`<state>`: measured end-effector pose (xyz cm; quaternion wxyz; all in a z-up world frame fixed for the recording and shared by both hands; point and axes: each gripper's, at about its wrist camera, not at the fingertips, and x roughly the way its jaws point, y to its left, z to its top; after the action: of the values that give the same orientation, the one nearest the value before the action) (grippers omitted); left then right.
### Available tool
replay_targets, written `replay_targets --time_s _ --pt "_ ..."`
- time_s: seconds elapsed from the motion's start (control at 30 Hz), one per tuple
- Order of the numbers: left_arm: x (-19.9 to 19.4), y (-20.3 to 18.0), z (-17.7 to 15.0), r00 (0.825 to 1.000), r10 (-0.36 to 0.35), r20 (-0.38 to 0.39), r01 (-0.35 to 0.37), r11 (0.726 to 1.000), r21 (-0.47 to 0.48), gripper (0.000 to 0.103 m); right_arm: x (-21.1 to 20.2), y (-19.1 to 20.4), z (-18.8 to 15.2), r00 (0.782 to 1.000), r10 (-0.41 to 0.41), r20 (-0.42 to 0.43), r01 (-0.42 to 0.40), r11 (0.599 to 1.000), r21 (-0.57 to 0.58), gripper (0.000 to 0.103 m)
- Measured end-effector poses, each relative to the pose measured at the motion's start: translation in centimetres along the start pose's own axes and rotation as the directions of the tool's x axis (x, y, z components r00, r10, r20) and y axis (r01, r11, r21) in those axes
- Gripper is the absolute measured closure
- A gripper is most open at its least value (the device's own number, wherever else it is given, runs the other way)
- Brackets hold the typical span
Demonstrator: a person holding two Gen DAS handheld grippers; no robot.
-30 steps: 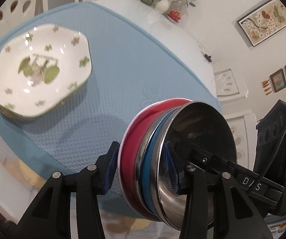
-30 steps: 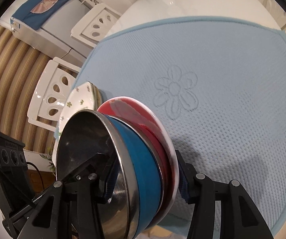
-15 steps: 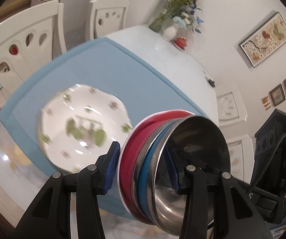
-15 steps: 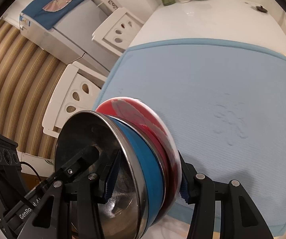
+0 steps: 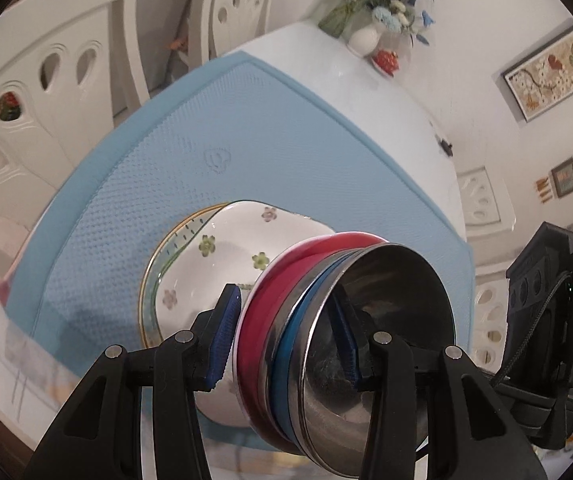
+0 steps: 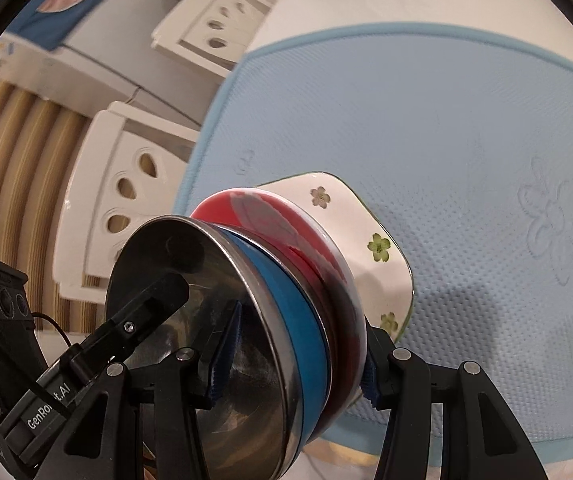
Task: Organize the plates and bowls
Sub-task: 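Lift the bowl stack with the right gripper and carry it over the plates, then lower the bowl stack onto the plate stack and open the right gripper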
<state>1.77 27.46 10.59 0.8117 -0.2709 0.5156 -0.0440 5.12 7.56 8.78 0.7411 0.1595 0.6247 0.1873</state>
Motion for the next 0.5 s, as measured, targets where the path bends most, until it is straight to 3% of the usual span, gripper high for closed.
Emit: replay_targets --time_s 0.2,0.5 --pt "2.1 1.1 0.8 0.998 -0.021 -0.060 0.023 0.999 0.029 0.062 1.6 -0.8 0.3 0.999 -0.033 -0.018 0.034 0.998 0.050 0.053" --pt "2.4 1.4 1.3 0.996 -0.037 -0.080 0.042 0.997 0.063 0.062 1.8 -0.4 0.7 0.998 -0.063 0.007 0.062 0.996 0.061 0.052"
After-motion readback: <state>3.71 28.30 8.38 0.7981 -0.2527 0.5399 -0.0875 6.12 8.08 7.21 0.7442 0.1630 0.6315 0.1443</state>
